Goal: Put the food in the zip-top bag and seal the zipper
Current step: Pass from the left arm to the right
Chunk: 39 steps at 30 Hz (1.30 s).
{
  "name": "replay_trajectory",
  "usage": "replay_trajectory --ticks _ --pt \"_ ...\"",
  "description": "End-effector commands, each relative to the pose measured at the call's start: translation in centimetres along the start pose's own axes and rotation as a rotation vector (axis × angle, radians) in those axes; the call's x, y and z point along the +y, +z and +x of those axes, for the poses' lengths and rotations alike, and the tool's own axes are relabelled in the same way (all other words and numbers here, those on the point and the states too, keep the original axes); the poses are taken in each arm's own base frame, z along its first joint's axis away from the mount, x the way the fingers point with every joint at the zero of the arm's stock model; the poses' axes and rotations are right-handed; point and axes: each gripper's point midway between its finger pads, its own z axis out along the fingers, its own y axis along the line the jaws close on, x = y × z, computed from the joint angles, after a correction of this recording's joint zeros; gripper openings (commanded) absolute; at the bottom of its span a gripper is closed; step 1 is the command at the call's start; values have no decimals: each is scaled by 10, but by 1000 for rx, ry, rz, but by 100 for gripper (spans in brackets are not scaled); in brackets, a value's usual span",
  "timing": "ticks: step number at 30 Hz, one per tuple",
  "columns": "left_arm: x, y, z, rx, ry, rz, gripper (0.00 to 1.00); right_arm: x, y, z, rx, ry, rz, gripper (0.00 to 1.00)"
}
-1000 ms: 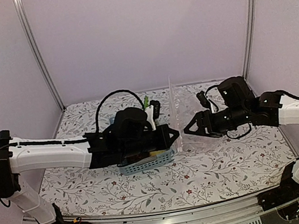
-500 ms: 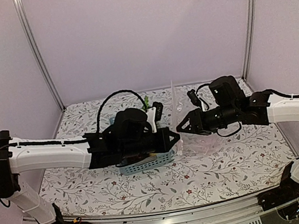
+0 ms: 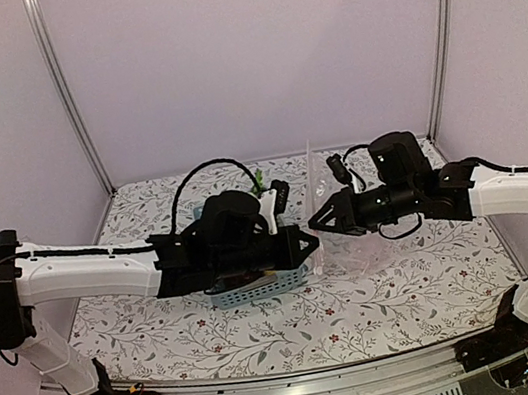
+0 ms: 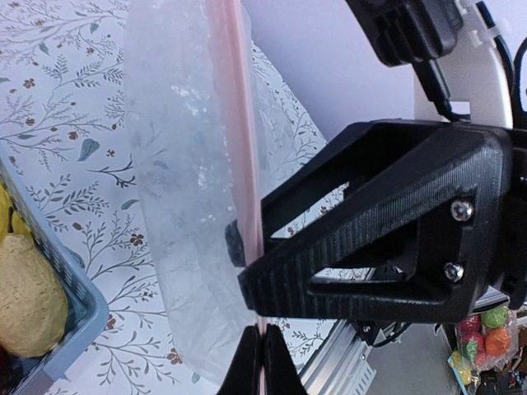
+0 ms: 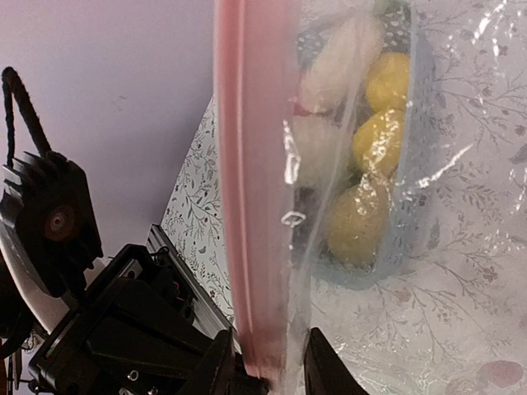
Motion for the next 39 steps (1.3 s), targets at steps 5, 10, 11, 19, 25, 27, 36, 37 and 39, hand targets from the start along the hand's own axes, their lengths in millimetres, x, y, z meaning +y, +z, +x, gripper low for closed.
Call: replay_trajectory --ticks 5,10,11,19,25,27,36,37,39 --pt "-1 -3 -4 -12 13 18 0 14 4 -3 8 4 -60 19" --pt "1 -4 -3 -9 -12 14 0 16 1 -3 5 3 -69 19" --pt "1 -3 -4 -11 -19 15 0 17 0 -3 5 2 -73 21" --pt "0 -6 -6 -20 -75 74 0 21 -5 0 2 15 -101 25" --pt "2 -6 -5 -19 -105 102 0 26 -11 -2 -12 16 -121 21" --pt "1 -6 -5 -20 -108 110 0 28 -11 -2 -10 16 -130 20" --pt "-1 -9 -7 -26 -110 120 0 21 -5 2 2 26 -117 1" --pt "-1 -9 -8 -27 -110 117 0 22 -5 2 0 26 -117 0" --pt "1 -9 -7 -28 -112 113 0 22 -6 1 -4 25 -116 0"
